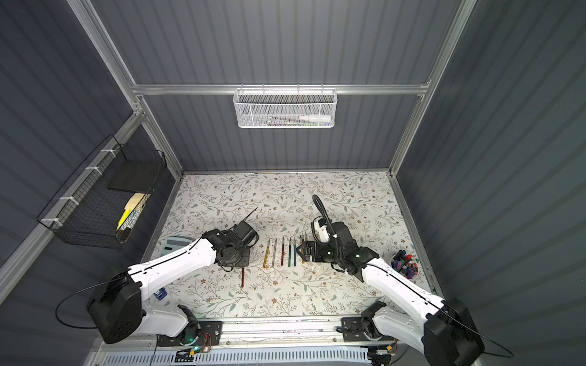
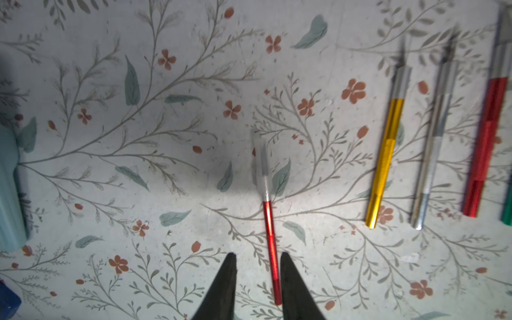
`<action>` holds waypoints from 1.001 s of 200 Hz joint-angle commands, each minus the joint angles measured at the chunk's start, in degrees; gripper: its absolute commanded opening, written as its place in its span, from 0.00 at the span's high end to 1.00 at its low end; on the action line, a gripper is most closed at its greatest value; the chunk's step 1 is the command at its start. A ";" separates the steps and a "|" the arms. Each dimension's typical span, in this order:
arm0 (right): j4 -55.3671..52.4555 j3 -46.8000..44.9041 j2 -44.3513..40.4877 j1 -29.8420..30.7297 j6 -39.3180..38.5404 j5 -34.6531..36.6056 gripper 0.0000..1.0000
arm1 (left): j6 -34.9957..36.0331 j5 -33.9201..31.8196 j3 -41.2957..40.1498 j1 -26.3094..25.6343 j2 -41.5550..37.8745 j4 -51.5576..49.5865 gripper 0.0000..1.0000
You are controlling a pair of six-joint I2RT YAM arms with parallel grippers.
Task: Remove protective caps from carving knives
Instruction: Place the carving knife at the center of the board, then pick up the carving knife from the center of the board.
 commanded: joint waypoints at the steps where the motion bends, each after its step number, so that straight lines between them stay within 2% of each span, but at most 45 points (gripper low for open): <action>1: 0.27 0.33 0.58 0.45 -0.17 -0.41 0.07 | -2.10 3.71 -3.33 1.05 -0.27 1.80 0.70; 79: 0.63 0.35 1.19 1.55 1.70 1.11 0.07 | -0.52 10.71 -7.36 3.29 1.31 9.35 0.70; 114: 0.07 0.94 1.72 1.96 1.38 1.44 0.07 | -0.16 10.95 -7.24 4.00 2.76 9.59 0.70; 200: 0.27 -0.42 1.28 2.13 1.40 1.46 0.07 | 0.18 9.56 -6.98 4.09 6.09 9.65 0.78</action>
